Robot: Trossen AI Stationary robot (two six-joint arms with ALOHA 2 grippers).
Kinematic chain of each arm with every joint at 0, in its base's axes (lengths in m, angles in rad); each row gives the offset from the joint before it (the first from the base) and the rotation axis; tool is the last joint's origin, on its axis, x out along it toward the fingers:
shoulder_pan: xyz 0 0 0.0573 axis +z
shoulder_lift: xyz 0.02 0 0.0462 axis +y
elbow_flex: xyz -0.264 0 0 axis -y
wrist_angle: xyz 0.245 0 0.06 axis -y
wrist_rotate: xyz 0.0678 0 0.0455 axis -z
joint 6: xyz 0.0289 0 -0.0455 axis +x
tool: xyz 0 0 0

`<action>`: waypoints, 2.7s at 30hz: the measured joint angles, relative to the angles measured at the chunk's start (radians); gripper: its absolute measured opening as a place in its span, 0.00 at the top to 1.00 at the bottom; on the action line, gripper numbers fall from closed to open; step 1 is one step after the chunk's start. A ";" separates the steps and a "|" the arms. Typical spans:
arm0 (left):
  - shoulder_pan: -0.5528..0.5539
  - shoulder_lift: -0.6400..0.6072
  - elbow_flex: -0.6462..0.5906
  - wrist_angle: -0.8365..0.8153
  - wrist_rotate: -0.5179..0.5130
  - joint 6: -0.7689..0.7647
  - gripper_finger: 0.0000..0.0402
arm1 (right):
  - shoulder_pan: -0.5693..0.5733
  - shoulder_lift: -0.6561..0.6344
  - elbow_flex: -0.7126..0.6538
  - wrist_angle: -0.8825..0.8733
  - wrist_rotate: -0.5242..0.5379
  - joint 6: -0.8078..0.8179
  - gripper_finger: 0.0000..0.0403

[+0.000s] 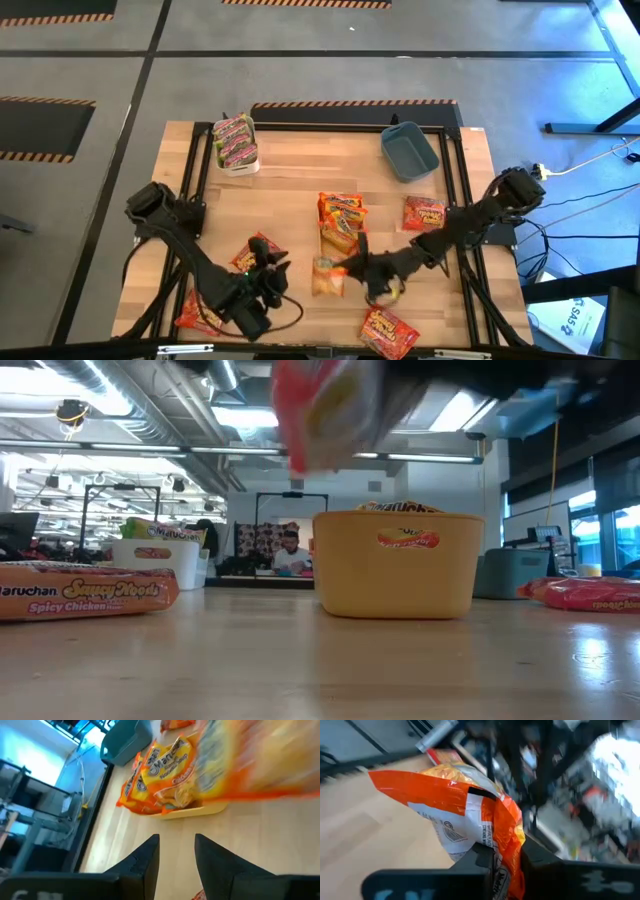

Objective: Sort Maruchan noodles
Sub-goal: Put the orange noodle pack into the yellow bin

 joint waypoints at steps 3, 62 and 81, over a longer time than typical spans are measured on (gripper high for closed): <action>0.024 -0.036 -0.090 0.091 0.000 -0.018 0.72 | 0.049 -0.009 0.019 -0.011 -0.002 -0.102 0.95; 0.372 -0.166 -0.626 1.600 1.190 0.405 0.52 | -0.033 -0.008 0.184 -0.257 -0.297 -0.267 0.94; 0.405 -0.166 -0.627 1.561 1.129 0.455 0.89 | -0.020 -0.067 0.183 -0.497 -0.087 0.314 0.52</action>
